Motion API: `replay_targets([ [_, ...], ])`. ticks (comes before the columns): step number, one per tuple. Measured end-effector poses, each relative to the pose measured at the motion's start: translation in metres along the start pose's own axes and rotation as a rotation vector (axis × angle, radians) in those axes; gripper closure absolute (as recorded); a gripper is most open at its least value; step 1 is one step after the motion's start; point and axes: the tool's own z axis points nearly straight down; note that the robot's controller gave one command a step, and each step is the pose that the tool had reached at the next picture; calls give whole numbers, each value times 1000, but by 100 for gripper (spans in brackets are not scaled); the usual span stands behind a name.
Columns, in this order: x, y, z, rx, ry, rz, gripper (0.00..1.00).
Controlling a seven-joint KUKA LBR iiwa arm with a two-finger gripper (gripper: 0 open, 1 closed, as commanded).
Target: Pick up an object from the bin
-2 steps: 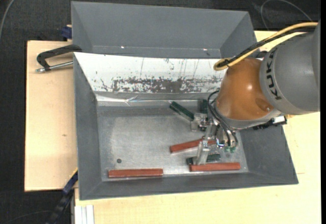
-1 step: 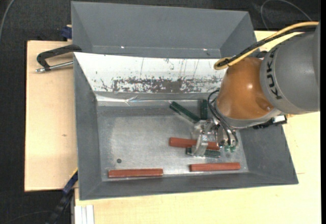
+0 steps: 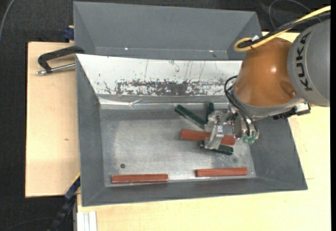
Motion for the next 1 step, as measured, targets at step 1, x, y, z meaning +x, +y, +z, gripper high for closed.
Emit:
replay_targets([
  [1,-3,1,-35,0,2,0,100],
])
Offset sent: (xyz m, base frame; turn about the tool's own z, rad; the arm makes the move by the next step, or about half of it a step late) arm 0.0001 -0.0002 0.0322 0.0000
